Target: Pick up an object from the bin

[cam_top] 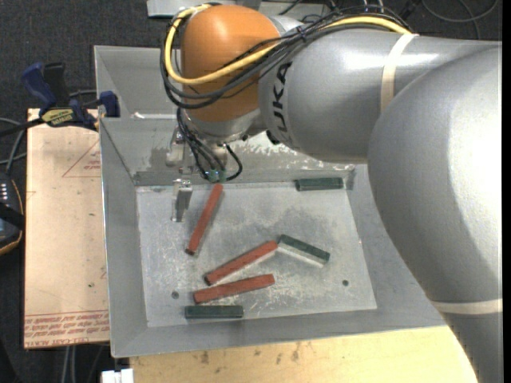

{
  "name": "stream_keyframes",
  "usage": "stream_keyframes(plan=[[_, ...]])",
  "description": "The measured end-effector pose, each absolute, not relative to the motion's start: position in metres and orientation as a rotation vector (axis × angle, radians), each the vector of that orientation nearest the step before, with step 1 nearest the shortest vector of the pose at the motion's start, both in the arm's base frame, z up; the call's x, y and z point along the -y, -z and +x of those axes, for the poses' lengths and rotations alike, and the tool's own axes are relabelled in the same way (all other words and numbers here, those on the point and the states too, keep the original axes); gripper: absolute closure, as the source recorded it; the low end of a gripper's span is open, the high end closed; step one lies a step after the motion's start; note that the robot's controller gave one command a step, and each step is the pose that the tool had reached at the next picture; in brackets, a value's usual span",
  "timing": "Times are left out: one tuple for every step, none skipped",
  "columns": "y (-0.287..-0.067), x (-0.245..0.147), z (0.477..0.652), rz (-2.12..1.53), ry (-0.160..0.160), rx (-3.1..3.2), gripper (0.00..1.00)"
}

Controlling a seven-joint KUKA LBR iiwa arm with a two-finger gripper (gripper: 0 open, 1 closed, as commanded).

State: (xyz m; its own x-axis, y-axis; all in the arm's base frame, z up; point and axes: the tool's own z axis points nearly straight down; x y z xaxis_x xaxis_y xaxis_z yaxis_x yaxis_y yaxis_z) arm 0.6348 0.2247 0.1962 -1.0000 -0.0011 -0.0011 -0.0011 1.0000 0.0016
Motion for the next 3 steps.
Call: stream_keyframes(plan=[[-0.164,-0.209,0.635,-0.152,-0.004,-3.132,0.0],[-0.079,-0.158,0.605,-0.368,-0.01,-3.098,1.0],[-0.079,-0.158,0.605,-0.368,-0.01,-3.098,1.0]])
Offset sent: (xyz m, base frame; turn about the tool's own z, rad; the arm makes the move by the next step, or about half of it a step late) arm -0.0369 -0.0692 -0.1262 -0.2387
